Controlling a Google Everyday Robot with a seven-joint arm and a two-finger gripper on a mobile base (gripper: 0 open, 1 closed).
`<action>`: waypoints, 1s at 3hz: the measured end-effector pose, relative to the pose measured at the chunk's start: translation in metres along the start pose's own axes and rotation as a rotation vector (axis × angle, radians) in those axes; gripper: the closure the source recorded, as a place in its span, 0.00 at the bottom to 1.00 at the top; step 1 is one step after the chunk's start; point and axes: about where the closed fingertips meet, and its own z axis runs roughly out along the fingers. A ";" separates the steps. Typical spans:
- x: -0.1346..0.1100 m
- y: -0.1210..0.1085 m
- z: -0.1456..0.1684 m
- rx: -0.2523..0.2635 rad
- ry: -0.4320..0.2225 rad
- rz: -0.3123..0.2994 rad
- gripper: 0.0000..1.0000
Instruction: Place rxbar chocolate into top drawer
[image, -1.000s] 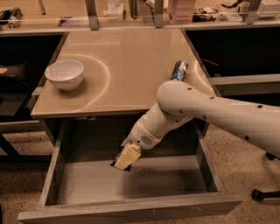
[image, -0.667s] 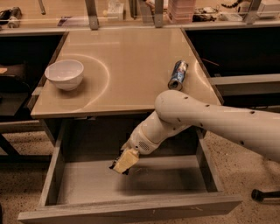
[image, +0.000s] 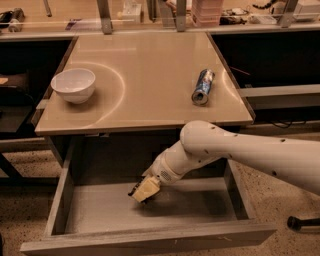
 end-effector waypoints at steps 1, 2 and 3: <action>0.006 -0.005 0.009 0.011 -0.011 0.017 1.00; 0.006 -0.005 0.009 0.012 -0.012 0.017 0.82; 0.006 -0.005 0.009 0.012 -0.012 0.017 0.58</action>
Offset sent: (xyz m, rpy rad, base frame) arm 0.0022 -0.0005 -0.0104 0.0051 -0.0002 -0.0203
